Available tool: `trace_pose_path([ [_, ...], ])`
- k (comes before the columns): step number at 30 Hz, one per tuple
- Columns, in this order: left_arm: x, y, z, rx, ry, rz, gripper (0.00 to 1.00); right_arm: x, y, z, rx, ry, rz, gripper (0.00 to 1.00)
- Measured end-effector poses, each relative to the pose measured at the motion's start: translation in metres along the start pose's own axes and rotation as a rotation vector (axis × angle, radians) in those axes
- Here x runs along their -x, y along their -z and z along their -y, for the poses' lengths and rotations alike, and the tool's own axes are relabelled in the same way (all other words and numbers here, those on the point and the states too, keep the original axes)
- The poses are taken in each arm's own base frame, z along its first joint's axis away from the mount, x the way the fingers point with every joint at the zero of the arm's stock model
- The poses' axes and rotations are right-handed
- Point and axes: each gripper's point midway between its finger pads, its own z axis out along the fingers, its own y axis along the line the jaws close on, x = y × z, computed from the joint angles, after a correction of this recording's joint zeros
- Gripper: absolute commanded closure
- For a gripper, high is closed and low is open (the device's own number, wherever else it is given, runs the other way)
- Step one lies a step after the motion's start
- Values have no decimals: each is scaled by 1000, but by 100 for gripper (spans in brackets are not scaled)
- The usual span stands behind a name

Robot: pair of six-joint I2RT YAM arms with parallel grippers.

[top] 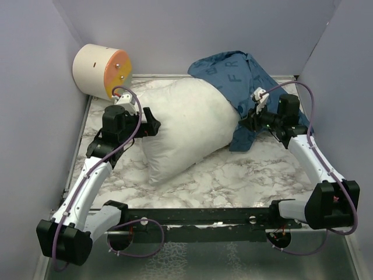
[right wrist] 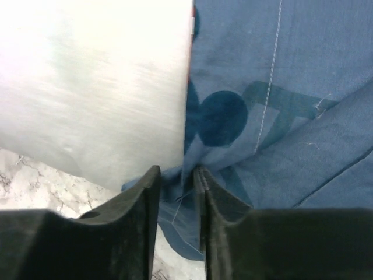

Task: Put the pillow into the pillowcase
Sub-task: Stuff the pillow into the pillowcase.

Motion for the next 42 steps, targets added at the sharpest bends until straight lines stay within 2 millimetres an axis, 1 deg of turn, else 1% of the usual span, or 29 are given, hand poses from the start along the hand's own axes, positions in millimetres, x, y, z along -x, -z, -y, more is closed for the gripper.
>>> trace_pose_path([
  [1,-3,-2,1,-9,-8,-13,6,3,1,-1,5,9,8,60],
  [3,-7,-6,4,-40,-15,-33,8,13,4,-3,17,27,23,40],
  [4,-10,-9,6,-52,-16,-39,9,23,6,-2,22,35,33,31],
  [5,-13,-12,7,-71,-16,-49,9,34,7,-1,24,52,46,25],
  [7,-24,-19,11,-116,-12,-71,9,65,8,4,25,91,78,17],
  [8,-27,-22,12,-130,-9,-78,9,83,7,7,22,118,97,14],
  [11,-33,-29,16,-168,-8,-95,10,117,-3,10,-3,175,118,13],
  [12,-33,-30,17,-177,-10,-97,10,121,-8,10,-6,183,113,13],
  [14,-32,-33,18,-184,-12,-107,12,125,-25,11,-30,191,82,13],
  [15,-31,-36,19,-190,-16,-114,13,124,-32,12,-38,191,66,13],
  [16,-30,-38,19,-194,-19,-119,14,119,-43,14,-54,187,36,14],
  [17,-29,-40,20,-195,-22,-126,16,112,-51,16,-73,183,8,15],
  [19,-29,-44,20,-195,-26,-139,19,93,-65,24,-124,173,-65,18],
  [20,-30,-45,19,-195,-26,-144,20,83,-72,28,-151,169,-102,23],
  [21,-31,-46,19,-195,-28,-149,22,78,-74,32,-180,171,-123,28],
  [22,-31,-47,19,-194,-29,-151,24,75,-72,44,-248,180,-149,38],
  [23,-31,-47,18,-194,-31,-151,26,75,-72,44,-248,180,-149,44],
  [26,-31,-48,18,-194,-35,-149,34,80,-64,62,-353,213,-157,62],
  [28,-31,-48,18,-194,-39,-149,39,82,-59,73,-416,238,-167,69],
  [30,-32,-49,17,-194,-45,-151,47,82,-55,80,-456,254,-178,79],
  [31,-32,-49,17,-194,-45,-152,53,83,-54,83,-468,259,-180,84],
  [33,-32,-49,17,-194,-50,-151,70,83,-52,85,-483,267,-185,95],
  [34,-32,-49,17,-195,-48,-151,76,83,-52,85,-481,269,-186,99],
  [35,-31,-50,18,-199,-50,-147,82,82,-53,83,-470,269,-185,99],
  [37,-29,-50,22,-223,-52,-138,94,82,-59,73,-404,268,-172,99],
  [38,-28,-51,26,-245,-50,-134,99,83,-64,63,-341,263,-157,99],
  [40,-28,-54,32,-283,-43,-136,100,93,-72,44,-210,238,-121,99],
  [41,-28,-56,35,-301,-43,-136,100,104,-76,37,-157,229,-94,99],
  [42,-29,-58,38,-315,-42,-138,100,123,-83,25,-77,217,-62,99],
])
